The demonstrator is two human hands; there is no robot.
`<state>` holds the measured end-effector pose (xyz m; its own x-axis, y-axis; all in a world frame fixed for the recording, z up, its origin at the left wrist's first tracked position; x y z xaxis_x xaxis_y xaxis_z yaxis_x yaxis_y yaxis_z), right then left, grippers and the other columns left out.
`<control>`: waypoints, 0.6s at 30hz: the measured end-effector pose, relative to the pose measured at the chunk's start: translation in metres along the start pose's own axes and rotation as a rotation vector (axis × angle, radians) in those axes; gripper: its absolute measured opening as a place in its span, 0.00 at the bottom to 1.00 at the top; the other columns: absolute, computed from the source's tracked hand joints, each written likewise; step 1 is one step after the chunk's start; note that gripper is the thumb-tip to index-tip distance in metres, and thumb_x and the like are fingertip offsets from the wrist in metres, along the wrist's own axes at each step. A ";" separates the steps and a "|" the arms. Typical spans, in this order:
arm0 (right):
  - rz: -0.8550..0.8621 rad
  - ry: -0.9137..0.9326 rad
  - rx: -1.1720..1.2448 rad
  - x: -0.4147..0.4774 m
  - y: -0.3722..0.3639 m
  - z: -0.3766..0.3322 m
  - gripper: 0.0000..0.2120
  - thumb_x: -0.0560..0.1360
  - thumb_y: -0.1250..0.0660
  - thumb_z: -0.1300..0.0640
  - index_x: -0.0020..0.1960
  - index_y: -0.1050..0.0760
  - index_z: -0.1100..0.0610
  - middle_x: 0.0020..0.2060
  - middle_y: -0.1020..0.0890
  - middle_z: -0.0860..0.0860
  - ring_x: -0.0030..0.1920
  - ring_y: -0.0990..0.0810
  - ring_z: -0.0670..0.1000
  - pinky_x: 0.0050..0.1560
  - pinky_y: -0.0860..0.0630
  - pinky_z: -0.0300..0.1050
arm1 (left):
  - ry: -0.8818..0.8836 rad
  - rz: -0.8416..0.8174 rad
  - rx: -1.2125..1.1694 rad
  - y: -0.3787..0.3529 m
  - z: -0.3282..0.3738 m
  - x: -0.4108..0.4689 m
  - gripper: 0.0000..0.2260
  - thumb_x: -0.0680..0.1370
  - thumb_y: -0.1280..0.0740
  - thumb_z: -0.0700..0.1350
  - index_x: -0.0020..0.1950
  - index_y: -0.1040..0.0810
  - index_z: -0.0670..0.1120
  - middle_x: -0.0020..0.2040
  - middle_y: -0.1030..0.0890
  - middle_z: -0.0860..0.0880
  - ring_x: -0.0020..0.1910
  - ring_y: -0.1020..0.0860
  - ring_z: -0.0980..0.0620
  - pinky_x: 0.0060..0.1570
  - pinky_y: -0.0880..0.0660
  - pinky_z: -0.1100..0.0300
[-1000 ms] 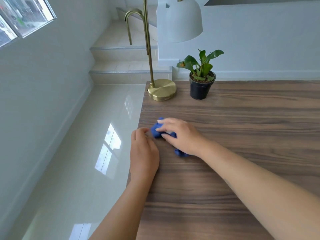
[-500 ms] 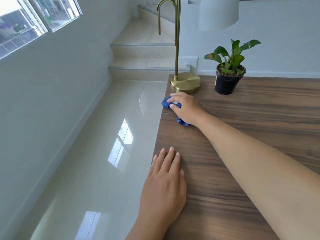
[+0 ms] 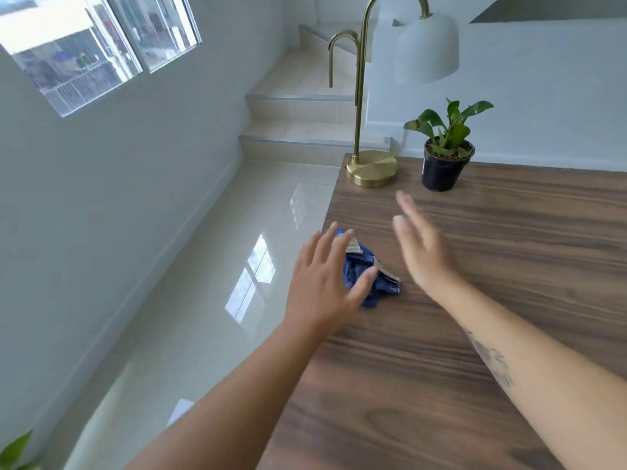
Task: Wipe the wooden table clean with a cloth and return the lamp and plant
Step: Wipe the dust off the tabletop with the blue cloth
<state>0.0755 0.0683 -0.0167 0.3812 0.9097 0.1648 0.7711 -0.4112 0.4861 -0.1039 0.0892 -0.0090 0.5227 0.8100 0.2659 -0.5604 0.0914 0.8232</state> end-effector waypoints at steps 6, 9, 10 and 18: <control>-0.052 -0.128 -0.701 -0.028 0.038 0.068 0.25 0.80 0.49 0.42 0.76 0.40 0.46 0.76 0.39 0.51 0.77 0.47 0.53 0.76 0.49 0.51 | -0.059 -0.260 0.216 -0.052 -0.006 0.051 0.26 0.73 0.42 0.72 0.66 0.32 0.61 0.70 0.36 0.52 0.70 0.44 0.42 0.69 0.47 0.47; -0.052 -0.102 -0.819 -0.023 0.031 0.068 0.25 0.79 0.50 0.40 0.75 0.40 0.43 0.77 0.42 0.50 0.77 0.48 0.53 0.76 0.51 0.50 | -0.008 -0.199 0.272 -0.062 -0.011 0.070 0.24 0.74 0.45 0.71 0.60 0.31 0.56 0.63 0.34 0.50 0.62 0.40 0.43 0.62 0.44 0.48; -0.055 -0.106 -0.828 -0.022 0.031 0.069 0.25 0.79 0.51 0.39 0.75 0.40 0.43 0.77 0.42 0.50 0.77 0.48 0.52 0.76 0.51 0.50 | 0.001 -0.193 0.289 -0.064 -0.012 0.073 0.24 0.74 0.46 0.71 0.60 0.32 0.56 0.62 0.34 0.50 0.60 0.39 0.43 0.60 0.43 0.48; -0.079 -0.108 -0.855 -0.023 0.031 0.069 0.26 0.79 0.52 0.39 0.76 0.42 0.43 0.78 0.43 0.51 0.77 0.48 0.54 0.76 0.52 0.52 | 0.112 -0.060 0.233 -0.038 -0.014 0.000 0.20 0.75 0.44 0.67 0.57 0.32 0.54 0.59 0.33 0.50 0.60 0.40 0.45 0.61 0.44 0.51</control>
<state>0.1257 0.0303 -0.0643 0.4223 0.9055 0.0421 0.1653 -0.1226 0.9786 -0.0914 0.0941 -0.0467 0.4686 0.8676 0.1665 -0.3608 0.0159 0.9325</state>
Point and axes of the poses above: each hand's wrist, its own x-axis towards the middle knuckle, its own y-axis out of the back of the hand, z = x × y, the point moved 8 cm from there along x, towards the middle knuckle
